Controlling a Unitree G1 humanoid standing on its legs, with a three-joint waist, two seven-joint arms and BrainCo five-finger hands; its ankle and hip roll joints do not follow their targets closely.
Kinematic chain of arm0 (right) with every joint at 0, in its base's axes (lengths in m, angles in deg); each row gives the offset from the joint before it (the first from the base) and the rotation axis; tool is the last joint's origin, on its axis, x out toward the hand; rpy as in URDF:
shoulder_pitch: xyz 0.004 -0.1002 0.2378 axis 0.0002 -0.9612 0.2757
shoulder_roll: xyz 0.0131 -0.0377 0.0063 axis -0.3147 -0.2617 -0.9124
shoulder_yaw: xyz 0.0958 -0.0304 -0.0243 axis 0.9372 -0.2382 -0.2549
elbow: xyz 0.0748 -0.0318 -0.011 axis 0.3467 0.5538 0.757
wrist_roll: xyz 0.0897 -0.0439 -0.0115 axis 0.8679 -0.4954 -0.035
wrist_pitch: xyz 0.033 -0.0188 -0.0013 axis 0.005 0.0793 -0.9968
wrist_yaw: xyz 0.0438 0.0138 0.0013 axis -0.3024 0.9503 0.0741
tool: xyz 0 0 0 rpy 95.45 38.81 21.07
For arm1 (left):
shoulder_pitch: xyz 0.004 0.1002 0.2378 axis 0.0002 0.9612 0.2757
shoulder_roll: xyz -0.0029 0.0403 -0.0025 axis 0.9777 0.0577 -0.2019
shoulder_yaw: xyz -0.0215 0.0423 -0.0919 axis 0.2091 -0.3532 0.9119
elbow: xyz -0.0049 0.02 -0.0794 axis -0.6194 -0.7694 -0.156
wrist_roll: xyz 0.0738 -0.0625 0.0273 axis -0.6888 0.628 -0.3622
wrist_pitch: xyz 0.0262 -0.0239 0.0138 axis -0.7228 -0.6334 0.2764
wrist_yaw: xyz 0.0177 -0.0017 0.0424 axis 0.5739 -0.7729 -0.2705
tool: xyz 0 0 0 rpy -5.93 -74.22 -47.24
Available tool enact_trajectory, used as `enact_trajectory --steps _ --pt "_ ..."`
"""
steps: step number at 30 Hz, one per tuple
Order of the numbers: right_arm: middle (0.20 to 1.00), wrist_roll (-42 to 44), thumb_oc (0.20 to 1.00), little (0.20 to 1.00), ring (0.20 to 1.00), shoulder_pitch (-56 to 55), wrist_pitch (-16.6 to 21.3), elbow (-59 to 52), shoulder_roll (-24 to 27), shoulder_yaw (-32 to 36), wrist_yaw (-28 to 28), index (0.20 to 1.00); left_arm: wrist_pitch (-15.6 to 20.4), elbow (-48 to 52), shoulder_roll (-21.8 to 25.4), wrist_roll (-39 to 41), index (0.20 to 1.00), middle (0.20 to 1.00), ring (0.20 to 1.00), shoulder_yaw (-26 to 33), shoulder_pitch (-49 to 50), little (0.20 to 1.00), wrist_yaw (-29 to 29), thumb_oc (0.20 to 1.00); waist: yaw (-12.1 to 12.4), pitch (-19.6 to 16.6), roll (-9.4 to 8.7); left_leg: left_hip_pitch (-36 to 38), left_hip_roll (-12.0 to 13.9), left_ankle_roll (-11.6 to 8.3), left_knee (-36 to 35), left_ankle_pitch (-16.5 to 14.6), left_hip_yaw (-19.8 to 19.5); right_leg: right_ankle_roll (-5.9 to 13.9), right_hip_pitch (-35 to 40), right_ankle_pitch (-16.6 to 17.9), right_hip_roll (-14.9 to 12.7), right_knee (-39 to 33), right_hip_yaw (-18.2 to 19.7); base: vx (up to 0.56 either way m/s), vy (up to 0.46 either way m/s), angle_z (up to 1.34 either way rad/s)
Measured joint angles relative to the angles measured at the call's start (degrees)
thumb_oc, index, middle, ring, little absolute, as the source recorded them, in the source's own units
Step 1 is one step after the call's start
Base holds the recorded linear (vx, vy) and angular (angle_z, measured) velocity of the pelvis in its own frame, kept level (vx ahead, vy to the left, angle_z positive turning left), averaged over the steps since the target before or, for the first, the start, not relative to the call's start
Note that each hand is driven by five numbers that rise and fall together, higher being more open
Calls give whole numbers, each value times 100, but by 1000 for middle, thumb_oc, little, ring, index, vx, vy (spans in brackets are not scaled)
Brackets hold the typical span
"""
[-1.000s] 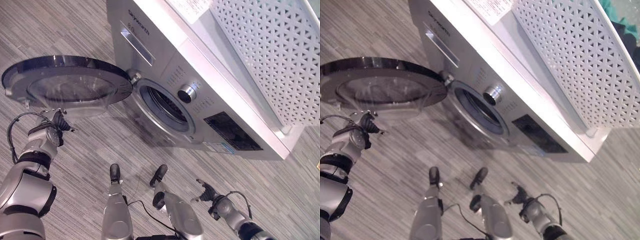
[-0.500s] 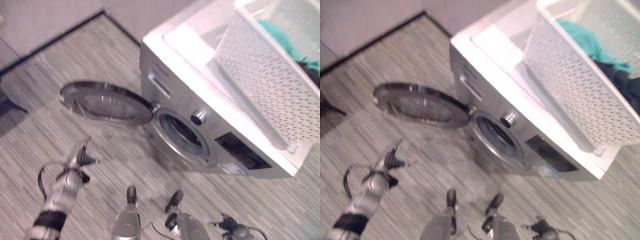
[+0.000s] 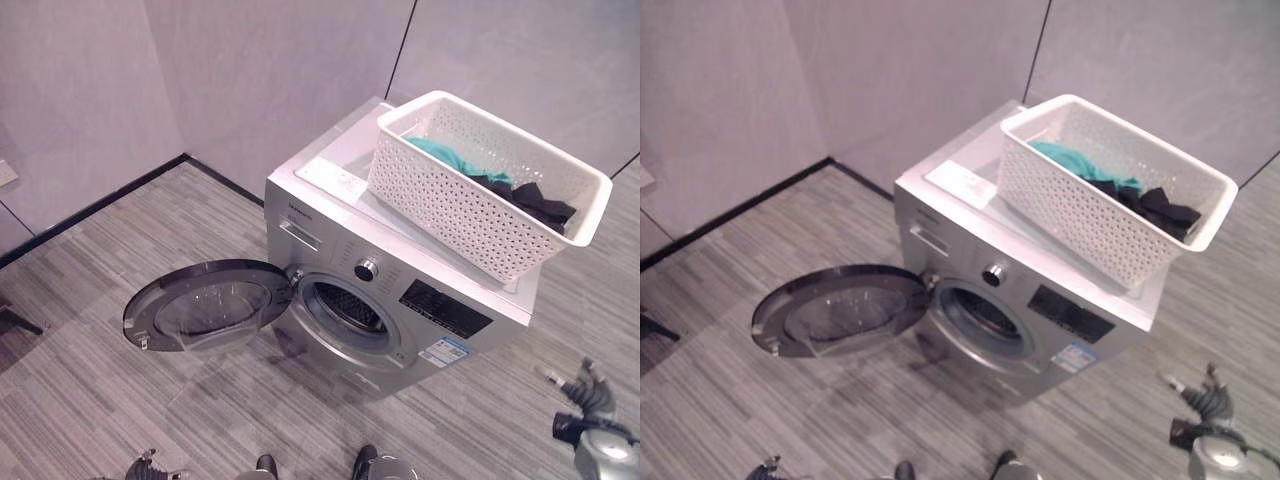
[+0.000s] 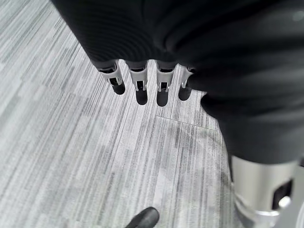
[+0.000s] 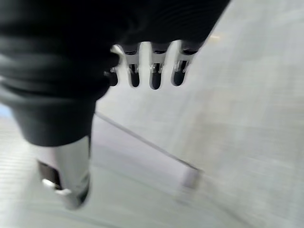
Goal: Grab the laundry basket,head to the washer,open it,put in the laundry and shut it.
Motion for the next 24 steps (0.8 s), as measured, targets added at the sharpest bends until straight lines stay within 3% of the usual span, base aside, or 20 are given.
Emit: enact_trajectory --steps 3,6,9,10,14,16,17,18,19,20,21,22,24 --pt "1000 -115 1000 1000 1000 286 68 -547 440 158 285 1000 6 -35 -3 63 1000 1000 1000 -12 -67 1000 -48 1000 6 21 41 3 -7 70 38 -50 -30 34 6 -34 94 -301 -41 85 -47 2" --pt "1000 -384 1000 1000 1000 693 120 -1143 777 331 623 1000 10 -42 -17 63 1000 1000 1000 -19 -145 1000 -80 1000 5 66 112 24 -12 65 26 -50 -69 199 44 61 146 -1145 -76 119 -83 7" --pt "1000 -684 1000 1000 1000 1000 191 -1821 809 417 1020 1000 16 -22 -5 61 1000 1000 1000 -21 -210 1000 -197 1000 -8 16 5 187 -77 -140 -23 -85 -195 361 248 265 184 -1703 -58 160 -72 26" --pt "1000 -796 1000 1000 1000 1170 233 -1931 815 342 1125 1000 14 -53 24 57 1000 1000 1000 -24 -211 1000 -230 1000 25 -31 -104 242 -132 -264 -46 -142 -269 215 310 411 151 -1687 -41 229 -47 20" --pt "1000 -961 1000 1000 1000 2415 276 -2279 1042 -158 1496 1000 16 -172 -181 54 1000 1000 1000 -430 -175 1000 -255 1000 9 -78 166 378 250 -491 50 -259 -260 93 331 325 525 -1463 -215 157 -51 -6" --pt "1000 -971 1000 1000 1000 2861 316 -2335 1195 -440 1532 1000 22 -199 -252 51 1000 1000 1000 -473 -219 1000 -257 1000 41 -83 185 414 421 -610 77 -274 -300 25 430 239 682 -1482 -245 231 -184 1" --pt "1000 -962 1000 1000 1000 3332 314 -2305 1288 -789 1575 1000 25 -325 -246 55 1000 1000 1000 -506 -301 1000 -296 1000 -16 -53 142 392 483 -743 280 -383 -309 -168 507 171 744 -1504 -231 115 -252 -2" --pt "1000 -963 1000 1000 1000 3537 346 -2304 1385 -966 1571 1000 28 -450 -270 56 1000 1000 1000 -531 -387 1000 -305 1000 -12 -55 126 387 533 -800 407 -471 -298 -226 564 200 798 -1557 -236 68 -310 4" --pt "1000 -957 1000 1000 1000 3980 451 -2205 1569 -1344 1535 1000 66 -668 -297 68 1000 1000 1000 -505 -547 1000 -326 1000 15 -27 82 262 730 -961 870 -605 -332 -381 717 117 937 -1617 -315 25 -267 8" --pt "1000 -941 1000 1000 1000 4690 441 -1842 1879 -1953 1434 1000 129 -946 -264 175 1000 1000 1000 -450 -805 1000 -355 1000 49 9 27 -362 979 -1280 2218 -896 -345 -667 678 -138 1060 -1343 -415 35 -188 -3" --pt "1000 -950 1000 1000 1000 4978 458 -1744 1997 -2152 1309 1000 134 -886 -218 235 1000 1000 1000 -455 -804 1000 -370 1000 144 -20 -39 -575 1055 -1270 2665 -887 -321 -690 658 -194 1093 -1379 -358 41 -110 -15" --pt "1000 -937 1000 1000 1000 5483 505 -1737 2076 -2415 1213 1000 228 -824 -205 301 1000 1000 1000 -474 -795 1000 -400 1000 325 -70 -58 -610 1224 -1292 3063 -847 -394 -748 802 -297 1303 -1441 -373 48 -62 -29" --pt "1000 -800 1000 1000 1000 6539 536 -1353 2070 -3241 1100 1000 239 -869 -255 462 1000 1000 1000 -500 -778 1000 -428 1000 431 -51 -27 -949 1413 -1461 3972 -664 -660 -912 878 -311 1451 -1512 -170 33 -4 -53"
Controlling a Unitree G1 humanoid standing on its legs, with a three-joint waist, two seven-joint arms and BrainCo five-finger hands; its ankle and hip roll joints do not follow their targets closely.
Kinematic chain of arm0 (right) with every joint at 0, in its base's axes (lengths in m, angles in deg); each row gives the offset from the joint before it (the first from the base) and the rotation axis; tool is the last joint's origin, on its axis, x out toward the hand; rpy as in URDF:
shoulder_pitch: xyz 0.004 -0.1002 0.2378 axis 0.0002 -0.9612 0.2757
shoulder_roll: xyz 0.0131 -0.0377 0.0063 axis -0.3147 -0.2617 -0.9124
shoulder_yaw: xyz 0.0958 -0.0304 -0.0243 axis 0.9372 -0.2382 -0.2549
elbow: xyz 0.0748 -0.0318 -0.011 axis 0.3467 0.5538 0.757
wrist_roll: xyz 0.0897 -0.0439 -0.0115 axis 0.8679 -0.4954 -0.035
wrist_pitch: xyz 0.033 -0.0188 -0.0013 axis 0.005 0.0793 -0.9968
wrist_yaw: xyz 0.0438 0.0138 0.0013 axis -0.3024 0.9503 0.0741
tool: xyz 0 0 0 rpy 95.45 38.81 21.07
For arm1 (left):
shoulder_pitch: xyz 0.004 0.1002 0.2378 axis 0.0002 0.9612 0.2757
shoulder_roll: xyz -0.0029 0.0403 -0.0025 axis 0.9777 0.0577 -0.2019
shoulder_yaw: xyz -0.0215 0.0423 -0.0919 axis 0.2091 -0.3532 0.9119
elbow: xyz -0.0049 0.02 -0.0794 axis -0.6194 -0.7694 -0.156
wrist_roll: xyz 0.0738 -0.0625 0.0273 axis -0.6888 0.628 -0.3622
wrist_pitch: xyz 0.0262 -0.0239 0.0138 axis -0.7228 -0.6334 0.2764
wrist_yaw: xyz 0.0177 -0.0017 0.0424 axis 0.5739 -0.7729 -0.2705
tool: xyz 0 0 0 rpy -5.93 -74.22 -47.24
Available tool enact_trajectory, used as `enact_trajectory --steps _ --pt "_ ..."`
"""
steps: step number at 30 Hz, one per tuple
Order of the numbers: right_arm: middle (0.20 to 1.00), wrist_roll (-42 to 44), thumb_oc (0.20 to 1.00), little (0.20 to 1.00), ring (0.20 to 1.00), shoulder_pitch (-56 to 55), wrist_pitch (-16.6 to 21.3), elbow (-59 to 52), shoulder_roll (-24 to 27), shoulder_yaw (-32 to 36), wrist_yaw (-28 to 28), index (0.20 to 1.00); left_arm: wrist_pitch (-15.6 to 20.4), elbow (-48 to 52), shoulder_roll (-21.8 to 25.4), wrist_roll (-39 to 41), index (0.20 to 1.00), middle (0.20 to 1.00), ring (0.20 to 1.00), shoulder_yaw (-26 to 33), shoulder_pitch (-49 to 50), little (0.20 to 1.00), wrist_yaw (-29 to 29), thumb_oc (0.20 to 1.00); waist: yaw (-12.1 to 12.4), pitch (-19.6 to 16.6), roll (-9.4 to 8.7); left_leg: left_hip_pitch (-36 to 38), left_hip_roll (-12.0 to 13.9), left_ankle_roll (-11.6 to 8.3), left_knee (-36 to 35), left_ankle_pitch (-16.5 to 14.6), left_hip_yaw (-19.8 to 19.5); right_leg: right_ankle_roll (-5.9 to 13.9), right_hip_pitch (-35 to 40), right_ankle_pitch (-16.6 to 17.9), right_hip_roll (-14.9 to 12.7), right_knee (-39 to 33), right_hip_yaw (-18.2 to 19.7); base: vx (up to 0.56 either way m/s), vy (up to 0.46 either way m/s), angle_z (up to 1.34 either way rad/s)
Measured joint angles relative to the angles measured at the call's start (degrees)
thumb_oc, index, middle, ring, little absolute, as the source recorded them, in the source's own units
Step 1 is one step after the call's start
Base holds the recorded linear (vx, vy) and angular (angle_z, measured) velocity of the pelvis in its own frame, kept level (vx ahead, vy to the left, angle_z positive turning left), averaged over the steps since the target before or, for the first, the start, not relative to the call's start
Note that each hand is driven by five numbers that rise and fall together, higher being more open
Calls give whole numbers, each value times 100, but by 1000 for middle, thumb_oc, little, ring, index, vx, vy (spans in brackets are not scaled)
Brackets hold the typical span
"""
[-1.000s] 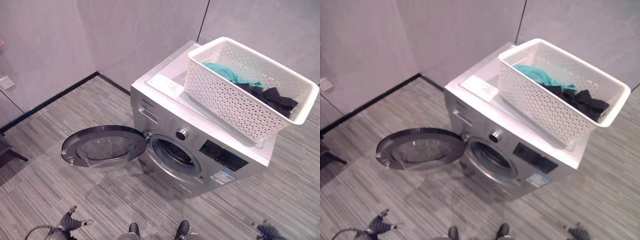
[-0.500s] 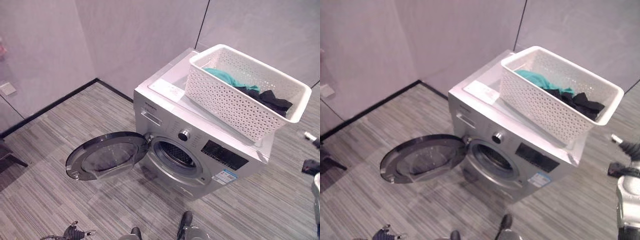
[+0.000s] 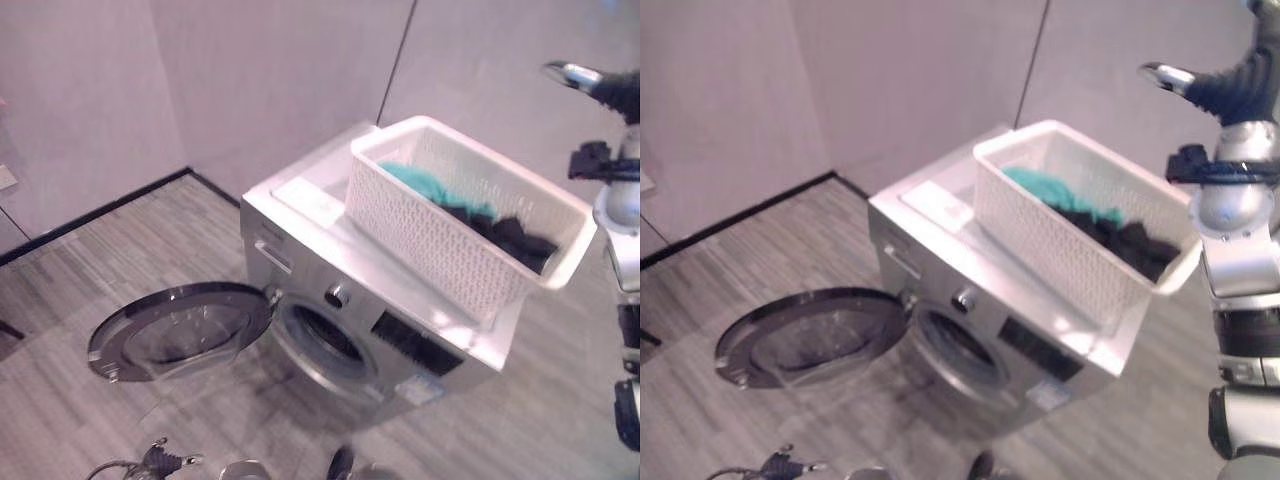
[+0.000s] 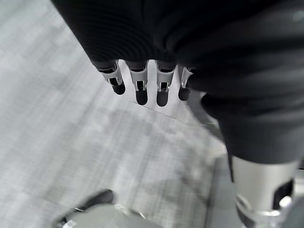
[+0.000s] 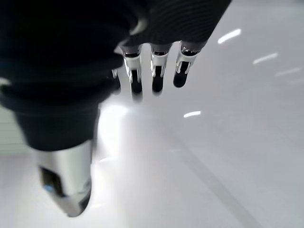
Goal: Grab the laundry basket,head to the washer,open it,put in the laundry and shut it.
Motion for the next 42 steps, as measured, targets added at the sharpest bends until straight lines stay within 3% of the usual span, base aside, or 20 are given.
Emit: enact_trajectory --steps 1,2,3,5,6,7,8,9,10,13,18,21,24,33,37,42 --pt "1000 96 1000 1000 1000 443 24 136 -2 -378 -143 1000 4 -2 -29 52 1000 1000 1000 -18 15 1000 -10 1000 99 -2 -28 -157 77 -100 345 188 -125 -111 118 51 39 -125 90 45 38 -68" --pt "1000 148 1000 1000 1000 826 45 259 -11 -838 -275 1000 6 0 -56 73 1000 1000 1000 -43 48 1000 -5 1000 97 -66 -130 -261 159 -40 444 229 -77 -179 142 93 30 -240 165 99 146 -35" --pt "1000 209 1000 1000 1000 1370 53 508 -77 -1448 -422 1000 16 -8 -56 171 1000 1000 1000 -149 -3 1000 -6 1000 29 -113 -251 -246 463 71 -124 166 6 -239 129 91 15 -351 259 53 201 -21" --pt "1000 232 1000 1000 1000 1933 -37 925 -55 -2306 -782 1000 29 9 -118 231 1000 1000 1000 -183 -96 1000 4 1000 29 -85 -358 112 749 -139 -1989 331 -101 -265 146 175 -1 -469 620 52 204 -17" --pt "1000 254 1000 1000 1000 2067 -91 1062 -46 -2601 -964 1000 41 4 -184 271 1000 1000 1000 -172 -104 1000 6 1000 30 -70 -338 380 807 -312 -3081 490 -220 -176 140 217 -52 -456 739 102 187 -30" --pt "1000 258 1000 1000 1000 2090 -104 1201 -45 -2841 -1159 1000 53 -7 -308 279 1000 1000 1000 -141 -112 1000 5 1000 46 -47 -249 614 823 -332 -4105 688 -290 -61 153 198 -134 -491 821 89 182 -29" --pt "1000 256 1000 1000 1000 2032 -152 1271 19 -2907 -1314 1000 55 -30 -402 279 1000 1000 1000 -142 -108 1000 19 1000 -35 -38 -105 617 820 -298 -4374 807 -242 64 168 162 -165 -493 807 60 117 -30" --pt "1000 254 1000 1000 1000 1894 -239 1290 244 -2905 -1499 1000 43 -163 -522 279 1000 1000 1000 -140 -81 1000 35 1000 -88 -49 195 638 813 -148 -4365 867 78 275 255 214 -146 -493 722 74 100 -12" --pt "1000 252 1000 1000 1000 1596 -294 1236 548 -2797 -1567 1000 27 -228 -564 280 1000 1000 1000 -130 -23 1000 43 1000 -110 -82 329 659 779 6 -4346 1301 224 501 330 232 -154 -491 648 45 55 -22" --pt "1000 240 1000 1000 1000 1038 -370 1075 795 -2620 -1774 1000 19 -209 -158 275 1000 1000 1000 -25 366 1000 59 1000 -265 -348 -97 784 309 -71 -4314 1585 341 659 372 210 -600 -489 573 15 19 -14" --pt "1000 240 1000 1000 1000 1087 -342 920 740 -2386 -1769 1000 29 -174 62 275 1000 1000 1000 43 256 1000 59 1000 -178 -387 -150 941 286 -35 -4321 1559 344 856 541 272 -581 -443 424 29 92 3" --pt "1000 117 1000 1000 1000 1034 -273 1264 924 -2431 -2074 1000 36 -342 -179 192 1000 1000 1000 -137 271 1000 241 1000 -190 -349 -51 1075 212 38 -4335 1428 439 884 546 298 -662 -436 509 72 350 -20" --pt "1000 56 1000 1000 1000 1000 -574 1961 967 -2522 -2261 1000 22 -562 -261 156 1000 1000 1000 -126 422 1000 274 1000 -269 -334 -14 1241 63 -35 -4334 1321 655 858 530 339 -805 -441 598 -1 2 -40" --pt "1000 56 1000 1000 1000 1000 -538 1806 1025 -2509 -2266 1000 32 -562 -329 155 1000 1000 1000 -126 420 1000 275 1000 -312 -329 13 1253 189 -64 -4336 1340 639 904 523 258 -692 -492 607 4 21 -3" --pt "1000 -153 1000 1000 1000 962 -520 2217 1010 -2631 -2409 1000 26 -676 -305 161 1000 1000 1000 18 463 1000 284 1000 -248 -393 -91 1209 96 -64 -4352 1338 645 934 460 246 -785 -490 614 13 90 1" --pt "1000 -453 1000 1000 1000 138 -623 2932 688 -3155 -3028 1000 36 -627 -177 381 1000 1000 1000 50 609 1000 412 1000 -85 -516 -327 814 73 -71 -4327 1380 484 986 213 287 -807 -492 445 6 -26 11"
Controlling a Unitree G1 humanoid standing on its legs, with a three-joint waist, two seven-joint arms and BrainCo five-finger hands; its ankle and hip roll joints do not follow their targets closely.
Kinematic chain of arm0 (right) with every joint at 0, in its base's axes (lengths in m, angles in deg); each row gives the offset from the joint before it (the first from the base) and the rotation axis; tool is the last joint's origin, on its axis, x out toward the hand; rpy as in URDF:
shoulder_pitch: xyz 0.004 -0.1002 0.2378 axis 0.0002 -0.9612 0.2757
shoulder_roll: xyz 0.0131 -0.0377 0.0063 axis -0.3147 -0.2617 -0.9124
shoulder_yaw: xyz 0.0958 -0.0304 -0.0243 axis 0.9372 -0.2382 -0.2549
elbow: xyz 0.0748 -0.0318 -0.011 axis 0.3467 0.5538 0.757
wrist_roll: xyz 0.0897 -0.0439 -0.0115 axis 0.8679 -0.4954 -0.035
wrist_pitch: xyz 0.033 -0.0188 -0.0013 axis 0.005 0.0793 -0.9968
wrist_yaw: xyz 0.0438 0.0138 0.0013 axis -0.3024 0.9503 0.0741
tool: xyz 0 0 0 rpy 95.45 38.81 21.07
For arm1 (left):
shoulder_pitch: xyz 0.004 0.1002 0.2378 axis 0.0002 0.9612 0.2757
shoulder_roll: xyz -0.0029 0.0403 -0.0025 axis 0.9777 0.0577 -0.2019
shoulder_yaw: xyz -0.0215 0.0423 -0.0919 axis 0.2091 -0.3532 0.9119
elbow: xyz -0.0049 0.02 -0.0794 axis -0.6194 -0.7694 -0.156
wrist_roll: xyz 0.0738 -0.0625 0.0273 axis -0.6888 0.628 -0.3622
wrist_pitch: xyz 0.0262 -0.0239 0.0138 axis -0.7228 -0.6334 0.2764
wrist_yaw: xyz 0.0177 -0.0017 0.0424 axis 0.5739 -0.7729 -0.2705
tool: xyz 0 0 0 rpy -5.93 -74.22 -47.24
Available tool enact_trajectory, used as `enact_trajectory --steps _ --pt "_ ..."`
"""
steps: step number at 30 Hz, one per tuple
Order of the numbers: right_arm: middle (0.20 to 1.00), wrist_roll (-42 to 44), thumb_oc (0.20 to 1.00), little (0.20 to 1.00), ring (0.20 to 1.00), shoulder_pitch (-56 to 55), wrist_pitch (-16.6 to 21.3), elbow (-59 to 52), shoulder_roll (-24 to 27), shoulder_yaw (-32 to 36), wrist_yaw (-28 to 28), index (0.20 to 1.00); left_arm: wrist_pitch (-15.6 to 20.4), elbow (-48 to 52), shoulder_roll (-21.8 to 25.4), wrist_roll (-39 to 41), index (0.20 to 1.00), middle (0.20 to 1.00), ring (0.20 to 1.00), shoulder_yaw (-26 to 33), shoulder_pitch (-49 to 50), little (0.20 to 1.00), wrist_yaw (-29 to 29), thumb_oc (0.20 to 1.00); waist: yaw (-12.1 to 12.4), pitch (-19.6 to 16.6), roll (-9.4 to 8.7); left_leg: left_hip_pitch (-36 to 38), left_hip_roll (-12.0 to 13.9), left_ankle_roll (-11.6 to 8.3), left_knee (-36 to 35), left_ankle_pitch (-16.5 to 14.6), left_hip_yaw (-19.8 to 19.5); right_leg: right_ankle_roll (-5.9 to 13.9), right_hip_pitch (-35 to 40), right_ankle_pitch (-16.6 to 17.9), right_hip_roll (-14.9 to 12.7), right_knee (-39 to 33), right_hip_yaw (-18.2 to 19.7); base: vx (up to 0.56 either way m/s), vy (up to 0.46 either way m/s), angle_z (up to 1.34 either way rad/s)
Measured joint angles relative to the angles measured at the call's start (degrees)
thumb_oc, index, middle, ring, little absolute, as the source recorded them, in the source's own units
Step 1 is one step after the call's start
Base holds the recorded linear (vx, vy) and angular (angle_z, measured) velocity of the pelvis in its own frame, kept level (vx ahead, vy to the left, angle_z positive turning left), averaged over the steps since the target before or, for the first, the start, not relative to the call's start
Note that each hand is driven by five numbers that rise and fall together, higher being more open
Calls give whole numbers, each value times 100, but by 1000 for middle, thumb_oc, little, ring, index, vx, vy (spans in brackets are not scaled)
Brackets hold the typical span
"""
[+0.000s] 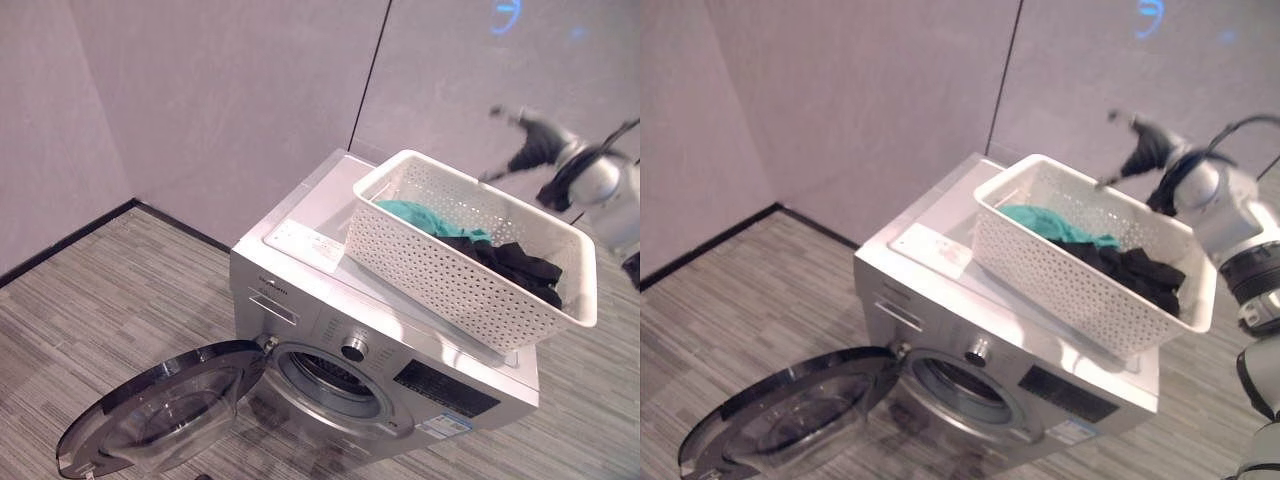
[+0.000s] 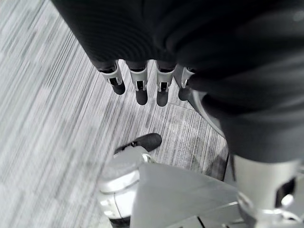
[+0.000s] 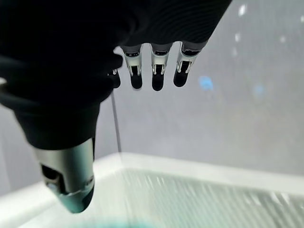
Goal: Grab the laundry basket,head to the washer,open it,put in the laundry and shut it.
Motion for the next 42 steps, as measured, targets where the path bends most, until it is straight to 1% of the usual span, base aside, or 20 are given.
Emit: enact_trajectory --steps 1,2,3,5,6,10,15,18,19,22,25,26,28,29,30,35,36,37,42 --pt "1000 43 1000 1000 1000 4 -11 -6 7 -111 -87 1000 -5 0 11 15 1000 1000 1000 -15 -41 1000 25 1000 -6 15 -21 -34 1 15 -4 12 -15 -6 -31 -5 4 0 -7 3 -17 23" --pt "1000 86 1000 1000 1000 14 -4 -82 7 -206 -188 1000 1 3 6 29 1000 1000 1000 -16 -54 1000 57 1000 51 33 0 -150 1 -1 -2 65 -65 -9 -107 25 16 3 -22 -12 -23 19" --pt "1000 88 1000 1000 1000 36 44 -172 9 -227 -246 1000 1 40 -31 59 1000 1000 1000 -19 -107 1000 93 1000 85 135 73 -209 1 1 -1 88 -147 -17 -136 78 23 49 -66 -10 -22 17" --pt "1000 89 1000 1000 1000 48 92 -238 18 -284 -259 1000 5 49 -70 67 1000 1000 1000 -22 -86 1000 95 1000 142 191 151 -288 1 1 0 97 -208 -17 -141 78 25 50 -170 -14 -17 20" --pt "1000 94 1000 1000 1000 49 95 -240 17 -286 -259 1000 5 47 -78 71 1000 1000 1000 -22 -74 1000 98 1000 172 212 156 -313 4 1 0 98 -227 -17 -155 77 31 51 -183 -20 -12 18" --pt "1000 201 1000 1000 1000 91 96 -239 17 -325 -261 1000 5 49 -51 122 1000 1000 1000 -15 -48 1000 104 1000 180 382 45 -394 4 -11 7 106 -290 -19 -181 76 31 50 -266 9 -14 8" --pt "1000 209 1000 1000 1000 192 96 -255 10 -381 -350 1000 4 68 1 130 1000 1000 1000 -20 -145 1000 106 1000 195 512 11 -412 26 -20 3 109 -305 -37 -184 54 53 50 -290 18 -14 1" --pt "1000 204 1000 1000 1000 300 91 -269 -12 -581 -378 1000 14 180 40 247 1000 1000 1000 -25 -158 1000 102 1000 212 621 -17 -473 45 -35 6 119 -315 -44 -239 55 71 50 -293 -8 -22 -1" --pt "1000 200 1000 1000 1000 371 87 -278 -15 -767 -434 1000 21 188 51 267 1000 1000 1000 -25 -180 1000 101 1000 214 642 -48 -513 49 -40 12 125 -317 -48 -279 62 75 50 -295 -13 -45 2" --pt "1000 179 1000 1000 1000 376 77 -251 -72 -959 -518 1000 31 226 78 284 1000 1000 1000 -25 -231 1000 89 1000 292 694 -118 -573 58 -42 23 127 -351 -51 -313 64 88 50 -323 -23 -49 5" --pt "1000 74 1000 1000 1000 432 67 -219 -70 -1069 -646 1000 92 355 249 303 1000 1000 1000 -130 -363 1000 88 1000 447 876 -273 -752 124 -73 79 146 -458 -59 -421 68 152 50 -365 -43 -67 6" --pt "1000 70 1000 1000 1000 510 68 -221 -14 -1080 -721 1000 111 438 307 315 1000 1000 1000 -211 -382 1000 92 1000 460 905 -323 -836 144 -83 105 152 -473 -69 -474 73 170 49 -387 -22 -32 11" --pt "1000 31 1000 1000 1000 634 67 -230 19 -1131 -864 1000 123 449 385 336 1000 1000 1000 -240 -404 1000 97 1000 470 964 -337 -903 149 -98 103 164 -504 -72 -507 75 175 48 -435 -15 -22 9" --pt "1000 23 1000 1000 1000 642 67 -229 25 -1182 -879 1000 126 458 385 338 1000 1000 1000 -249 -409 1000 100 1000 469 944 -386 -902 148 -98 102 163 -525 -72 -489 75 175 48 -453 -8 -13 13" --pt "1000 17 1000 1000 1000 634 65 -239 55 -1231 -928 1000 130 455 391 345 1000 1000 1000 -250 -413 1000 100 1000 471 977 -347 -950 148 -101 108 165 -562 -80 -513 64 178 17 -485 -8 -7 12" --pt "1000 17 1000 1000 1000 736 45 -470 287 -1300 -1085 1000 155 422 377 353 1000 1000 1000 -246 -437 1000 101 1000 471 999 -329 -1043 148 -108 101 187 -593 -85 -592 64 182 1 -499 -2 -1 2" --pt "699 17 699 699 699 751 45 -471 292 -1306 -1100 699 160 423 377 352 1000 1000 1000 -246 -437 1000 101 1000 470 1005 -321 -1043 148 -108 101 187 -593 -85 -592 64 183 1 -499 0 0 0" --pt "200 16 200 200 200 760 39 -509 325 -1305 -1117 200 172 423 374 360 1000 1000 1000 -245 -440 1000 101 1000 463 1017 -304 -1041 148 -108 99 187 -589 -85 -595 65 180 1 -496 0 0 0" --pt "200 17 200 200 200 830 60 -490 331 -1217 -1084 200 172 404 311 472 1000 1000 1000 -243 -452 1000 99 1000 457 1055 -248 -987 147 -108 89 186 -537 -87 -583 67 174 1 -465 1 13 -4"
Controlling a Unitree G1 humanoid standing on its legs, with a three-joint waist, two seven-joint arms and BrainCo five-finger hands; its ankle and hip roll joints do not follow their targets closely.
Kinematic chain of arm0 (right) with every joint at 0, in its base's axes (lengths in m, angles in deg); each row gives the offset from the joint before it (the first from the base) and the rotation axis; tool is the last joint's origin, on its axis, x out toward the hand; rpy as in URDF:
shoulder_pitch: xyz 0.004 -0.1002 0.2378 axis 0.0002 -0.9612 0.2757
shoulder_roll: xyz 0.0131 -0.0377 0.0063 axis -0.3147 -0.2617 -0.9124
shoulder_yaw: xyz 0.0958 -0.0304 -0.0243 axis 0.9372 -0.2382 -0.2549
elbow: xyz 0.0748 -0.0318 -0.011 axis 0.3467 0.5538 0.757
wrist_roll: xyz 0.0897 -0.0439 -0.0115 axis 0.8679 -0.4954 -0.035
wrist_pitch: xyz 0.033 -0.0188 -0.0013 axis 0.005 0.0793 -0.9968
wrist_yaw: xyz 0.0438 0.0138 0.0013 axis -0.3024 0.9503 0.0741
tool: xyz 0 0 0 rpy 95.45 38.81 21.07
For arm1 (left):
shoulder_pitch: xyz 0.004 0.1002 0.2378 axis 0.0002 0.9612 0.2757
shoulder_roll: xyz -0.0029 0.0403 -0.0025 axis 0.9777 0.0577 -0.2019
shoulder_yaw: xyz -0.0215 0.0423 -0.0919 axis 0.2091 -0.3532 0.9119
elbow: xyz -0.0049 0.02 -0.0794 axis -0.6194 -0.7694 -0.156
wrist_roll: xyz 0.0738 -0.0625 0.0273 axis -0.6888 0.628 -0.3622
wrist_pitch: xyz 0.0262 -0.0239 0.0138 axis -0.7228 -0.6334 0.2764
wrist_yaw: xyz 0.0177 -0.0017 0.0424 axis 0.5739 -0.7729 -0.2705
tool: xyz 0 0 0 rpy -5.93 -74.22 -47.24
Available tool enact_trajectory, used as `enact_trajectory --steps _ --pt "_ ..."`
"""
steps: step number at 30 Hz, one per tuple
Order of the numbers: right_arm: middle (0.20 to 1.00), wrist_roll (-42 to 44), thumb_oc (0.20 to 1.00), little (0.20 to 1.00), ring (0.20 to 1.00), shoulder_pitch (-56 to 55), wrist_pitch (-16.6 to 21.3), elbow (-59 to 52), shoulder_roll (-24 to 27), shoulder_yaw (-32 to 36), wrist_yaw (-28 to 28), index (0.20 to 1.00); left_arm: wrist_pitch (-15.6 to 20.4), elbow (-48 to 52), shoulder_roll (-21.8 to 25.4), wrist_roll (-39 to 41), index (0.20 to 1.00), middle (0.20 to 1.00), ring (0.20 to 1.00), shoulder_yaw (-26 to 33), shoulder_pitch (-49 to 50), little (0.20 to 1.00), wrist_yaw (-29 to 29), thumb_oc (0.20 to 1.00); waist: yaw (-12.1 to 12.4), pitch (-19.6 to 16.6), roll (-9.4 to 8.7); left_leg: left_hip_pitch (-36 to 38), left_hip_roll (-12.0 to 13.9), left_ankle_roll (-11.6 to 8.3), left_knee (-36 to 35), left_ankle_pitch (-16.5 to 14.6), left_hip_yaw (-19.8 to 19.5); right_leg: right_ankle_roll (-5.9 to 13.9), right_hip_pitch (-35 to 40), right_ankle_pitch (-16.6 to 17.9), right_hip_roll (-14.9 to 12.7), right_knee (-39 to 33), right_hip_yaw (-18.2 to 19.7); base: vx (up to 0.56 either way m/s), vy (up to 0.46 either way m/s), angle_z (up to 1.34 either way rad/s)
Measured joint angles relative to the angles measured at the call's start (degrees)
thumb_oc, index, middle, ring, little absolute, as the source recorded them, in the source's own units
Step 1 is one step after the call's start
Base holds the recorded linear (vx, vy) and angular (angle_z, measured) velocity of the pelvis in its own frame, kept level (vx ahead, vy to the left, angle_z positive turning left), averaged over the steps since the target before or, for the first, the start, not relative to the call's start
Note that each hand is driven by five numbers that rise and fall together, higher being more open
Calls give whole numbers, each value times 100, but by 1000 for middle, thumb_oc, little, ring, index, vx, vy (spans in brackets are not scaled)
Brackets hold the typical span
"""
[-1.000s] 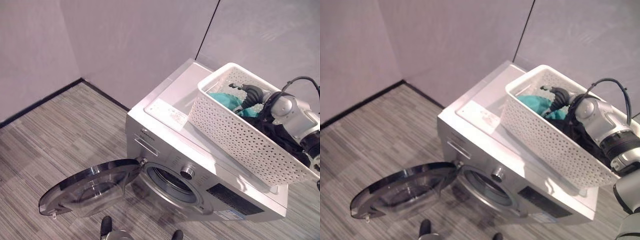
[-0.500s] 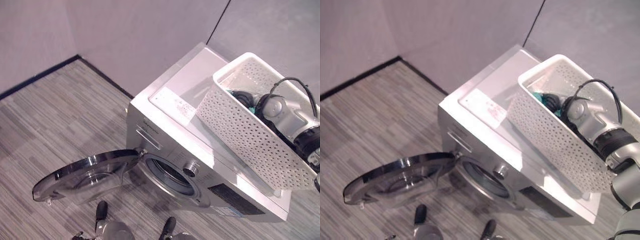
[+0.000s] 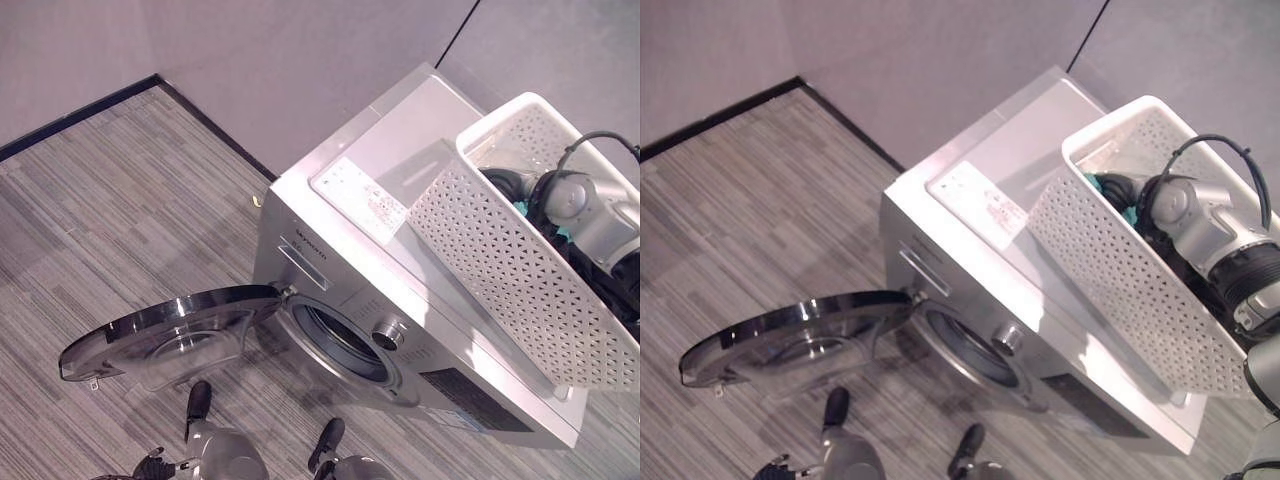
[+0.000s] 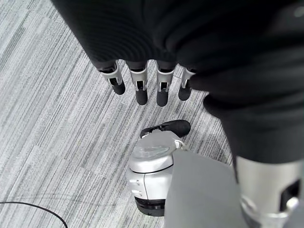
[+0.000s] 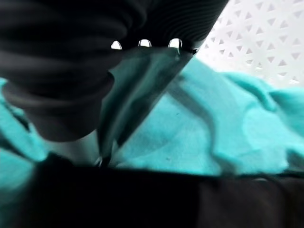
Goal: Grab the laundry basket,head to the washer,open it,put in the laundry and shut it.
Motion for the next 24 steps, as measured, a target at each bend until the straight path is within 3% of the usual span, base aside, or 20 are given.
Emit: enact_trajectory --steps 4,6,12,16,24 --pt "200 4 200 200 200 28 17 30 17 117 49 200 -2 -12 -33 30 1000 1000 1000 25 -37 1000 -9 1000 -14 -4 8 18 -6 3 1 -2 14 -4 -1 0 -11 -1 20 37 35 -2" --pt "200 52 200 200 200 -122 67 86 -17 702 208 200 -9 -4 -119 25 1000 1000 1000 19 -62 1000 -9 1000 1 -22 105 66 -57 31 -7 -17 72 5 11 22 -55 16 77 48 23 -10" --pt "200 347 200 200 200 -468 96 49 2 1158 776 200 -6 -2 -281 -29 1000 1000 1000 -1 -115 1000 -21 1000 -112 -159 366 241 -89 53 -50 -27 99 9 126 31 -82 52 115 23 12 -3" --pt "200 699 200 200 200 -678 108 -116 25 1805 1094 200 -4 -18 -294 -227 1000 1000 1000 -14 -91 1000 -19 1000 -294 -300 359 441 -134 91 -83 -55 109 9 316 33 -124 50 108 68 20 2" --pt "200 1151 200 200 200 -695 171 -181 29 2716 1871 200 -11 -233 -305 -464 1000 1000 1000 -218 -100 1000 -27 1000 -380 -837 322 622 -145 136 -91 -84 232 11 434 -15 -146 17 181 36 23 -5"
